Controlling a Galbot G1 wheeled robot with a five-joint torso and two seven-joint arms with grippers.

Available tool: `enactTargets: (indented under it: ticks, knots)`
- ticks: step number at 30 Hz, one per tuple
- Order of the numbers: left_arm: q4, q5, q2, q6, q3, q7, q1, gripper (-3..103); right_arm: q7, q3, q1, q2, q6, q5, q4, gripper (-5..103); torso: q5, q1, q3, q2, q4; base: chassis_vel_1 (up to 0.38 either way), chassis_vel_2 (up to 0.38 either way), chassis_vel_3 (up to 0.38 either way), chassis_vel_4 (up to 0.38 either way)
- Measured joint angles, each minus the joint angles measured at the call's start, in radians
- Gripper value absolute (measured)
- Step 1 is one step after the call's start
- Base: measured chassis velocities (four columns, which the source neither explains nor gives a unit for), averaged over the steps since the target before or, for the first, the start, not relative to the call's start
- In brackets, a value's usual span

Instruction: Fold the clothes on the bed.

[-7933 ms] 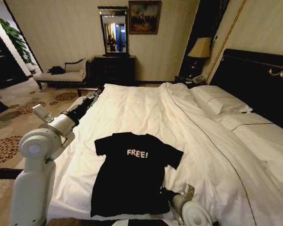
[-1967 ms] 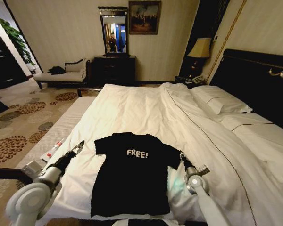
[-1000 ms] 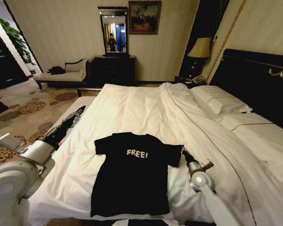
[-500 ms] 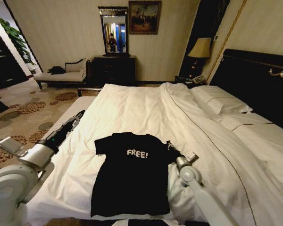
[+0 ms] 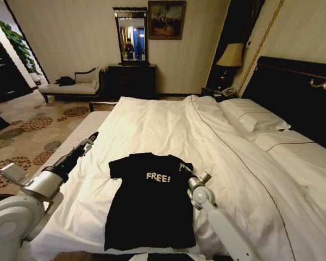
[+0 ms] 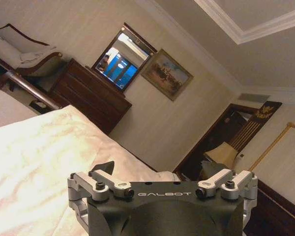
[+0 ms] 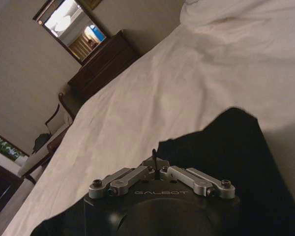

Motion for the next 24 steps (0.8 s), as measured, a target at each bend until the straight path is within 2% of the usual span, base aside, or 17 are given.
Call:
enactTargets:
  ticks: [4,5,7,10,13,15,16,18,20,24]
  knots:
    - [-0.003,0.002,-0.003,0.001,-0.003,-0.001,0.009,100,-0.001,-0.027,0.017,0.027,-0.004,-0.028,-0.032,-1,0.0001,0.000,0.000,0.000,0.0000,0.000,0.000,0.000,0.000]
    - [-0.004,0.003,-0.004,0.001,-0.003,-0.001,0.011,100,-0.005,-0.028,0.019,0.032,-0.005,-0.035,-0.033,4,0.0002,0.000,0.000,0.000,0.0001,0.000,0.000,0.000,0.000]
    - [-0.004,0.004,-0.004,0.001,-0.003,-0.001,0.012,100,-0.009,-0.029,0.019,0.033,-0.005,-0.038,-0.033,4,0.0002,0.000,0.000,0.000,0.0001,0.000,0.000,0.000,0.000]
    - [-0.001,0.004,-0.003,0.003,-0.005,-0.002,0.012,100,-0.053,-0.024,0.003,0.029,0.001,-0.050,0.002,20,0.0002,0.000,0.000,0.000,0.0002,0.000,0.000,0.000,0.000]
    - [0.010,0.004,-0.003,0.006,-0.003,-0.008,0.009,100,-0.097,-0.001,-0.028,0.012,0.026,-0.064,0.043,25,0.0002,0.000,0.000,0.000,0.0000,0.000,0.000,0.000,0.000]
    - [0.025,0.007,-0.004,0.008,0.005,-0.012,0.005,100,-0.135,0.035,-0.060,-0.005,0.056,-0.070,0.079,37,0.0001,0.000,0.000,0.000,0.0000,0.000,0.000,0.000,0.000]
    - [0.025,0.007,-0.004,0.008,0.005,-0.012,0.005,100,-0.135,0.035,-0.060,-0.005,0.056,-0.070,0.079,37,0.0001,0.000,0.000,0.000,0.0000,0.000,0.000,0.000,0.000]
    - [0.043,0.019,-0.007,0.009,0.017,-0.015,0.000,100,-0.155,0.077,-0.090,-0.016,0.086,-0.068,0.107,48,0.0002,0.000,0.000,0.000,0.0000,0.000,0.000,0.000,0.000]
    - [0.050,0.024,-0.008,0.009,0.021,-0.015,-0.002,100,-0.156,0.088,-0.098,-0.018,0.092,-0.067,0.113,48,0.0003,0.000,0.000,0.000,-0.0001,0.000,0.000,0.000,0.000]
    - [0.159,0.121,-0.012,0.012,0.071,-0.015,-0.017,100,-0.131,0.160,-0.145,-0.007,0.113,-0.082,0.146,70,0.0002,0.000,0.000,0.000,-0.0004,0.000,0.000,0.000,0.000]
